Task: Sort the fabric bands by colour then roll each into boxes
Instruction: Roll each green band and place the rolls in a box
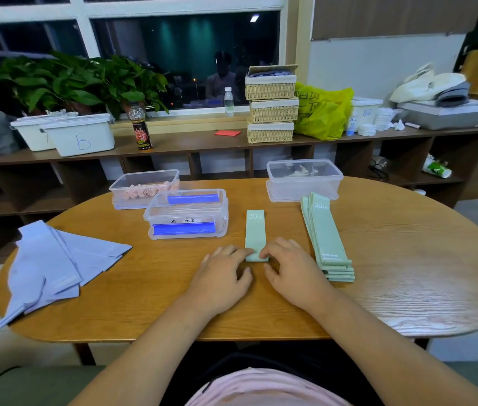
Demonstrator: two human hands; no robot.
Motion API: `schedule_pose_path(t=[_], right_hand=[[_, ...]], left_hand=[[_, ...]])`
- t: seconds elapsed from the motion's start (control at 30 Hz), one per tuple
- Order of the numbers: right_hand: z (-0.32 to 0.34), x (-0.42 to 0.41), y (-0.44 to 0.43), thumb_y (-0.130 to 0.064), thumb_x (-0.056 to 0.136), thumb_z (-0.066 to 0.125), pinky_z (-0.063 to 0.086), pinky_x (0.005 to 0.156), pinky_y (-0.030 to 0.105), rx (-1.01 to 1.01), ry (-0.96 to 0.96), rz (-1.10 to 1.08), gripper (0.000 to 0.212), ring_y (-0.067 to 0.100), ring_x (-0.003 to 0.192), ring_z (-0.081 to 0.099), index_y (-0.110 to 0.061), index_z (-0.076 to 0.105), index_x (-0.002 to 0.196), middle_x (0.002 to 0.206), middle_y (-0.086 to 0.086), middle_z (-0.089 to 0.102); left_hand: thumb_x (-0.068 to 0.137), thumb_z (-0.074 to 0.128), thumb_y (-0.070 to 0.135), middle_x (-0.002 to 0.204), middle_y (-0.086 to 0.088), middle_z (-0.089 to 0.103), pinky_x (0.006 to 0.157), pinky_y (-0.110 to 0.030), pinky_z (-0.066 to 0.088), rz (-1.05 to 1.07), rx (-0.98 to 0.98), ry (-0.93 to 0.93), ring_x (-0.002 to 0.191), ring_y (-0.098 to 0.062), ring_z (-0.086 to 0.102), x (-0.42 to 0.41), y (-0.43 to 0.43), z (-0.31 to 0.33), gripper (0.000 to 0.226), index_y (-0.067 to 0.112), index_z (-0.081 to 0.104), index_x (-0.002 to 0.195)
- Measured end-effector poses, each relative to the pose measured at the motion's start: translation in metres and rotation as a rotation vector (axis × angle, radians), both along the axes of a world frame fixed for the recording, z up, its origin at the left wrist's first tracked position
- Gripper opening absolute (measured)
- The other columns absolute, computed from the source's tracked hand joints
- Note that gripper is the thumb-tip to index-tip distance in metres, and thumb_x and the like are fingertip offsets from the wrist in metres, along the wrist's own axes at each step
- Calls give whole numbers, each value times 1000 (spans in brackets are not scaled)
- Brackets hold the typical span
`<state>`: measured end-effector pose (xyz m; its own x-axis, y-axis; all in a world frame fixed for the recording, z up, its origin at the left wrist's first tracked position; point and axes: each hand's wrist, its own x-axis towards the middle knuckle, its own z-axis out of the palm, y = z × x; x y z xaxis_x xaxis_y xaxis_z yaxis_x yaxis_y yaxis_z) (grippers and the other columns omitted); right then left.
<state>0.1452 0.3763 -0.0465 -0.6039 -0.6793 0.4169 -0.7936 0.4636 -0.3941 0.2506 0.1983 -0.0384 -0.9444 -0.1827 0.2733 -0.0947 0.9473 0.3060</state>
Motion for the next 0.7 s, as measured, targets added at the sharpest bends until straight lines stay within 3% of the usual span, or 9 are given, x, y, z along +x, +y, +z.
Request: schedule_pose_path(t=[0.17, 0.3, 0.5, 0.7], right_hand=[[4, -8, -6, -33, 95, 67, 50, 90, 28, 11, -48, -30, 30, 6, 104, 50, -36, 63, 124, 112, -19, 63], [7, -12, -12, -29, 96, 68, 52, 88, 32, 2, -52, -39, 23, 9, 102, 53, -35, 62, 118, 109, -17, 66], [4, -2, 2, -23, 95, 66, 43, 78, 21, -32, -48, -3, 20, 3, 97, 47, -35, 62, 110, 99, -20, 60], [3, 2, 9, -29, 93, 67, 48, 84, 24, -17, -88, 13, 19, 1, 104, 50, -37, 65, 110, 101, -24, 62]], left_hand=[[100, 55, 44, 145, 17, 53, 115, -37, 38, 29, 77, 51, 136, -8, 45, 0, 0, -1, 59, 36, 39, 156], [99, 58, 39, 139, 16, 56, 113, -32, 40, 32, 115, 101, 133, -6, 47, 6, 1, -4, 57, 33, 41, 154], [101, 58, 36, 136, 17, 57, 109, -33, 46, 22, 132, 111, 129, -3, 49, 11, 3, -2, 52, 33, 44, 151], [96, 55, 22, 131, 18, 56, 100, -30, 48, -20, 87, 106, 123, -3, 49, 15, 4, 0, 44, 35, 52, 138]])
